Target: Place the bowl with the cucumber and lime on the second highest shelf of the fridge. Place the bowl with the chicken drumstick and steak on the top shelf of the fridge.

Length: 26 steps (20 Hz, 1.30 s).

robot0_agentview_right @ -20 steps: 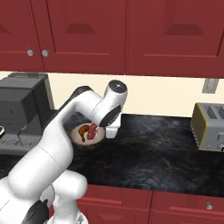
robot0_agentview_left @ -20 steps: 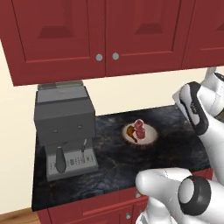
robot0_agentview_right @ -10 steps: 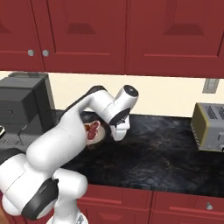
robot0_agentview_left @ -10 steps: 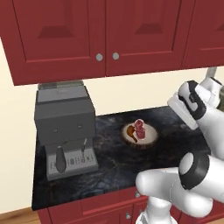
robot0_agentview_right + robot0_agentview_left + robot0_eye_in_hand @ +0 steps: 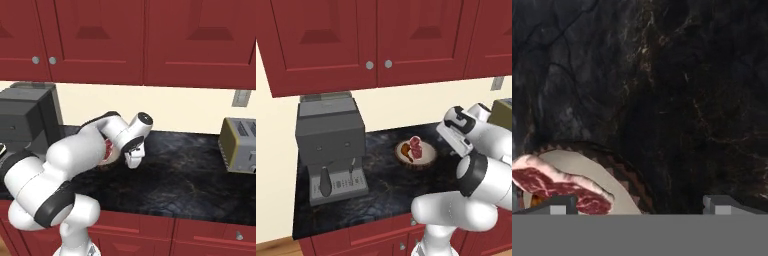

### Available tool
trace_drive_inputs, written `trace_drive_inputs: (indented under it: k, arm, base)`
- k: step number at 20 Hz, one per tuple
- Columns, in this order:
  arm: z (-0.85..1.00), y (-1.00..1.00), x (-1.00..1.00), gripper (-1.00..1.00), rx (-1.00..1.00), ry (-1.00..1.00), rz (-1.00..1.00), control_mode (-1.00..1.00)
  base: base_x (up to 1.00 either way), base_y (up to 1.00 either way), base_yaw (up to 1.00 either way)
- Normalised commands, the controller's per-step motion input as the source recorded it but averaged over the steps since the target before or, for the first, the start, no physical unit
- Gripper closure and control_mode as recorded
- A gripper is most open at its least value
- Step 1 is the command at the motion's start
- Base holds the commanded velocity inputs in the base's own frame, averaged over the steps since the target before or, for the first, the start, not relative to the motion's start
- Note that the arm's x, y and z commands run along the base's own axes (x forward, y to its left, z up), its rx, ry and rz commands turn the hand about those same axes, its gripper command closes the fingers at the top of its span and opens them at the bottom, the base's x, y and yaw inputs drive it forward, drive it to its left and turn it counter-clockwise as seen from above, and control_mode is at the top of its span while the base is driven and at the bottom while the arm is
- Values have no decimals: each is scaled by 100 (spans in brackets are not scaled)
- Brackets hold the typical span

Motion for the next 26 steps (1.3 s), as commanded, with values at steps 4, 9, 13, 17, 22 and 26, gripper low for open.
trace_drive_inputs:
  k: [4, 9, 13, 17, 22, 26]
  arm:
    - [-12, 22, -9, -100, 0, 0, 12, -100]
    - [-12, 38, 3, -100, -6, 0, 12, -100]
    - [-34, 2, 4, -100, 0, 0, 14, -100]
    - [-47, 0, 0, -100, 0, 0, 14, -100]
    - [-25, 7, 2, -100, 0, 0, 11, -100]
    - [-19, 21, 22, 100, -2, 0, 7, -100]
  base:
    - [0, 0, 0]
    - [0, 0, 0]
    - [0, 0, 0]
    - [0, 0, 0]
    - [0, 0, 0]
    - [0, 0, 0]
